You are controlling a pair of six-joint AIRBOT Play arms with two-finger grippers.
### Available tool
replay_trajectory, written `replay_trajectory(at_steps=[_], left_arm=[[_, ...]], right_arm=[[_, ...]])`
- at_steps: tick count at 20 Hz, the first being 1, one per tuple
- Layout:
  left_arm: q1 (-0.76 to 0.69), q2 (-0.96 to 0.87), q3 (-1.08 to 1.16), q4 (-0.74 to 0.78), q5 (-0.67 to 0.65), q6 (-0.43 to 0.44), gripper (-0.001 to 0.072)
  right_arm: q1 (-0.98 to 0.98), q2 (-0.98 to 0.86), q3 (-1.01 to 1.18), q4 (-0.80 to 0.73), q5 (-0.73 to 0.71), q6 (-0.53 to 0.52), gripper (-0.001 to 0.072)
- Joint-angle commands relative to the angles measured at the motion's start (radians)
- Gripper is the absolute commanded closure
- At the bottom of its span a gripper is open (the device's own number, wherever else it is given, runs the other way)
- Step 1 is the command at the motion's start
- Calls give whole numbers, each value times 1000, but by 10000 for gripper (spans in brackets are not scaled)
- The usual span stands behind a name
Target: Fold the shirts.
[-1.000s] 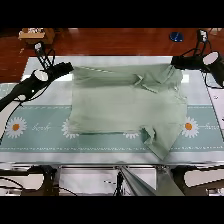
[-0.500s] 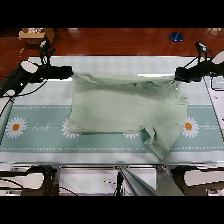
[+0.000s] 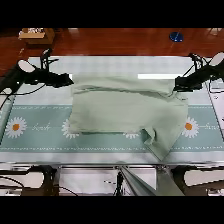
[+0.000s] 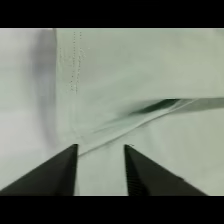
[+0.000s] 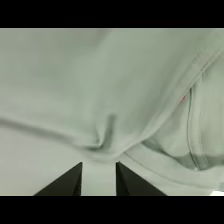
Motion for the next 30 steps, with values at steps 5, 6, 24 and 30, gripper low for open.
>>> replay_trajectory(at_steps=[5, 6, 24, 30], left_arm=[[261, 89, 23, 9, -481, 9, 294], [295, 119, -44, 9, -513, 26, 295], [203, 223, -626, -138, -262, 84, 95], [71, 141, -626, -228, -208, 70, 290]], right_arm=[[-165, 168, -43, -332, 239, -2, 414], [-216, 203, -100, -316, 233, 5, 414], [-476, 446, -599, 251, 76, -222, 318], [-476, 499, -599, 251, 64, -217, 319]])
